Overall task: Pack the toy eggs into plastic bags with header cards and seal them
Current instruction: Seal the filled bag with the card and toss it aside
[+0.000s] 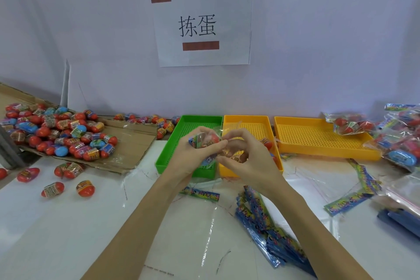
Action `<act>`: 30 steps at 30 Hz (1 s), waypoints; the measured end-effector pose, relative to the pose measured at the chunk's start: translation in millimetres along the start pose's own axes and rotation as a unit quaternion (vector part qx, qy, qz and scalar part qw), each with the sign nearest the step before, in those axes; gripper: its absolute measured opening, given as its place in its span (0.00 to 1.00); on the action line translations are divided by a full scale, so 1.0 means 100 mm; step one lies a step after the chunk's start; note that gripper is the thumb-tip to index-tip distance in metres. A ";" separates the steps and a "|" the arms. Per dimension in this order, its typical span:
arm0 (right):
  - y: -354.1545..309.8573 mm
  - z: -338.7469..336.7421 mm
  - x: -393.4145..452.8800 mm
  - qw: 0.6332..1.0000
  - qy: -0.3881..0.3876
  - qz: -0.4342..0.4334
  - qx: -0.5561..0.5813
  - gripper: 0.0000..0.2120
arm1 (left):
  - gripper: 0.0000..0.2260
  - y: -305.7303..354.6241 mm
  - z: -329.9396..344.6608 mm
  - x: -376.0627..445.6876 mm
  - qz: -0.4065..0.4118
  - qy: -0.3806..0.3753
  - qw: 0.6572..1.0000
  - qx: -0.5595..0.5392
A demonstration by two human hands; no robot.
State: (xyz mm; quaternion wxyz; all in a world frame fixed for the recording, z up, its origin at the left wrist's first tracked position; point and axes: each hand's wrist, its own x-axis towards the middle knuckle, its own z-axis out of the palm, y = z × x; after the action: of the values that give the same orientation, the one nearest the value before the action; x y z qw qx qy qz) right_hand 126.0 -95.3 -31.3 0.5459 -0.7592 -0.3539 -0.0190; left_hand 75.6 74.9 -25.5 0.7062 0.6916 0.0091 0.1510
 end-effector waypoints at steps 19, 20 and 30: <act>-0.05 -0.15 0.00 0.966 0.108 -0.135 -0.191 0.11 | 0.10 0.04 0.01 0.00 0.023 -0.020 0.996 0.079; -0.06 -0.16 0.00 0.969 0.108 -0.129 -0.182 0.12 | 0.09 0.03 0.01 0.00 0.032 -0.006 0.996 0.079; -0.05 -0.13 0.01 0.974 0.063 -0.070 -0.207 0.18 | 0.10 -0.02 0.11 -0.01 0.113 0.038 0.987 0.109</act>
State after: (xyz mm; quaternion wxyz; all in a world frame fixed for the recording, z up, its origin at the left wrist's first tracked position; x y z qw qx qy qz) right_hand 128.4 -105.2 -21.7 0.3950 -0.8264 -0.3596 -0.1780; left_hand 77.2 63.5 -27.4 0.6039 0.7550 -0.0263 0.2543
